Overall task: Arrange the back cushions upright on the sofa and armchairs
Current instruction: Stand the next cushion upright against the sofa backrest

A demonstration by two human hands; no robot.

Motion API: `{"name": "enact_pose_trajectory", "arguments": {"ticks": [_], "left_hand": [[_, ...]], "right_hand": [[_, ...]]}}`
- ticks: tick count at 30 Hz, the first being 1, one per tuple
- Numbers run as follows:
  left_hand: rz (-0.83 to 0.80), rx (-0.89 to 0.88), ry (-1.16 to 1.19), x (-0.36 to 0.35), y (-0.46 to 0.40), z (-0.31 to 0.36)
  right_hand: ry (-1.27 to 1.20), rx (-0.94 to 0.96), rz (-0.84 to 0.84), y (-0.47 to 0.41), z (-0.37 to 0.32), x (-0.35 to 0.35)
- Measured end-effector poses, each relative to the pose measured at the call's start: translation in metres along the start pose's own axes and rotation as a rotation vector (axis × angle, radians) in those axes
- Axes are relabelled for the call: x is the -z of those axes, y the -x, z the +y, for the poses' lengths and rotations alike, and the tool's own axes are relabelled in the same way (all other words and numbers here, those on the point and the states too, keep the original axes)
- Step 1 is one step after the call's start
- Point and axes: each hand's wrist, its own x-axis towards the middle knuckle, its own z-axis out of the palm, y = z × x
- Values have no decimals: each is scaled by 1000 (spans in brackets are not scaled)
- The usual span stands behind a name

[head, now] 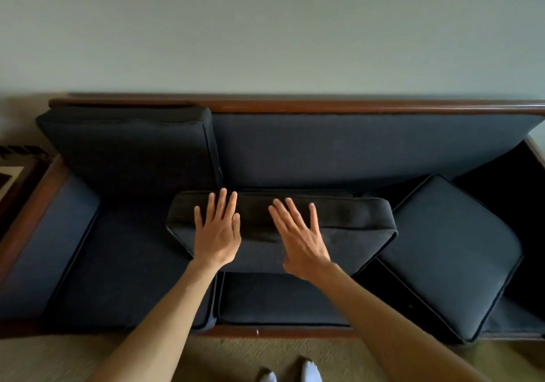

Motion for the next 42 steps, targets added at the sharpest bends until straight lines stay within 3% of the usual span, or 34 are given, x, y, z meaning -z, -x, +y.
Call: {"name": "enact_pose_trajectory", "arguments": {"ticks": [3, 8, 11, 14, 21, 25, 32, 42], "left_hand": [[-17, -45, 5, -1, 1, -14], [-50, -63, 12, 5, 0, -11], [-187, -51, -15, 19, -8, 11], [-306, -170, -188, 30, -13, 34], [-210, -267, -400, 18, -43, 46], [-250, -323, -328, 19, -77, 44], [-314, -334, -272, 40, -144, 54], [-251, -394, -228, 52, -226, 82]], "right_hand": [[21, 25, 36, 7, -12, -15], [-37, -217, 99, 24, 39, -13], [2, -262, 39, 18, 48, -1], [93, -230, -43, -4, 47, 16], [134, -168, -97, -40, 67, 18], [-17, -142, -105, -61, 82, 23], [-75, -128, -175, -117, 114, 44], [-98, -196, -60, -173, 163, 52]]}}
